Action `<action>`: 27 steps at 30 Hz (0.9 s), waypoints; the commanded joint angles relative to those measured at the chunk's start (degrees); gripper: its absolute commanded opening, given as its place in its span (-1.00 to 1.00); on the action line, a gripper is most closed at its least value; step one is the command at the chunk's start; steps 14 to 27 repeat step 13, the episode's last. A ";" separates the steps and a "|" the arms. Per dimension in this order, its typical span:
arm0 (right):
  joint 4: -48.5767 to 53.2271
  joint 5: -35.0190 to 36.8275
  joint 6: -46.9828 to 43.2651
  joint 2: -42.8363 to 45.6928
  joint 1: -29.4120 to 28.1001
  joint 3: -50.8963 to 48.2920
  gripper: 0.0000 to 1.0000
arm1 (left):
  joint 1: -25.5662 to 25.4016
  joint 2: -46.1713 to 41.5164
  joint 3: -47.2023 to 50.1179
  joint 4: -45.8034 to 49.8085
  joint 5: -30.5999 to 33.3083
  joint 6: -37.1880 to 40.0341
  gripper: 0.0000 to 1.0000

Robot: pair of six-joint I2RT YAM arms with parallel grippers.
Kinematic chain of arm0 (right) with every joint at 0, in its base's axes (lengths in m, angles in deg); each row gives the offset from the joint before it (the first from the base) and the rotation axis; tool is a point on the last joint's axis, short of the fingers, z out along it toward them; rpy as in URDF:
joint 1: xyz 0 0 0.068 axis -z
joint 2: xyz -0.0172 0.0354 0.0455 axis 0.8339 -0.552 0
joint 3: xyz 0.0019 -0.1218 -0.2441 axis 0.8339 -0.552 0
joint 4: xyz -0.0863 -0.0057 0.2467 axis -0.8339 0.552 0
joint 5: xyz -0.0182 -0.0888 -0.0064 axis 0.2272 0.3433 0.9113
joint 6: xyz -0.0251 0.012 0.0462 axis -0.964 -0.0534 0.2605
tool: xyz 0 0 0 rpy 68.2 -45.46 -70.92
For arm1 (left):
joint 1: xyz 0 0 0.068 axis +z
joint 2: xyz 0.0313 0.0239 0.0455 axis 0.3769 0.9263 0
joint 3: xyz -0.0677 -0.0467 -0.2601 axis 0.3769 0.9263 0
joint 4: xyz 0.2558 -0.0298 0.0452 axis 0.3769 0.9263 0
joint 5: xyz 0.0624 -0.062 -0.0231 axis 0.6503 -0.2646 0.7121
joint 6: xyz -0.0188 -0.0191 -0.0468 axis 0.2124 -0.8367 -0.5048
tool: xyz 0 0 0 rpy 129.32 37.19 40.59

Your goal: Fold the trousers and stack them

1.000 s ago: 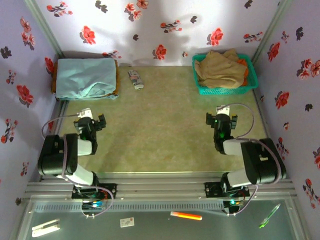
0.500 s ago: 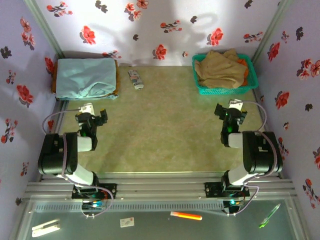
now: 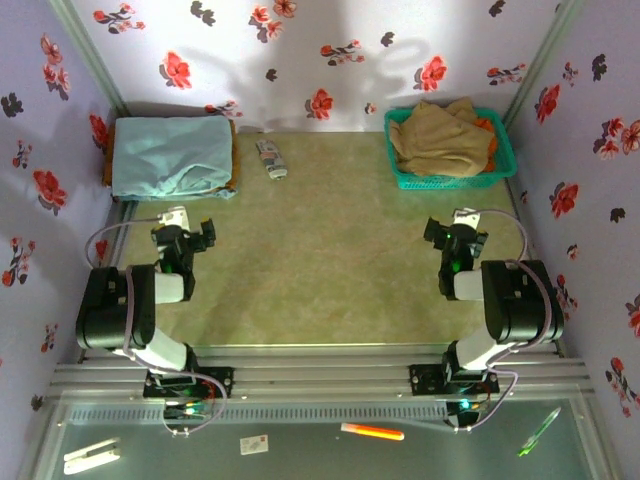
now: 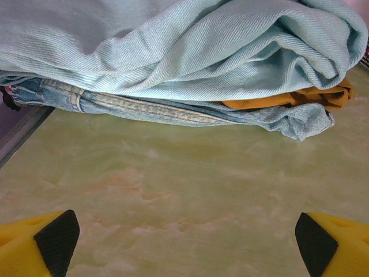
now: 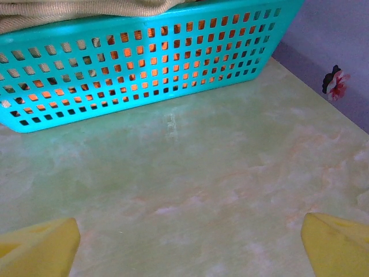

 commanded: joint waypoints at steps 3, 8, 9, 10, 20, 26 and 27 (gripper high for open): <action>-0.43 0.01 0.46 0.22 -0.19 0.88 0.99 | -0.34 0.15 -0.78 -0.24 -0.23 1.20 0.99; -0.36 0.03 0.46 0.30 -0.19 0.89 0.99 | -0.26 0.19 -1.39 0.94 -0.80 1.46 0.99; -0.37 -0.02 0.46 0.31 -0.19 0.85 0.99 | -0.35 0.21 -1.40 1.02 -0.84 1.46 0.99; -0.42 0.07 0.46 0.26 -0.19 0.84 0.99 | -0.35 0.21 -1.39 0.99 -0.84 1.54 0.99; -0.37 0.03 0.50 0.26 -0.19 0.87 0.99 | -0.48 0.19 -1.22 0.60 -0.75 1.68 0.99; -0.37 0.03 0.50 0.26 -0.19 0.87 0.99 | -0.48 0.19 -1.22 0.60 -0.75 1.68 0.99; -0.37 0.03 0.50 0.26 -0.19 0.87 0.99 | -0.48 0.19 -1.22 0.60 -0.75 1.68 0.99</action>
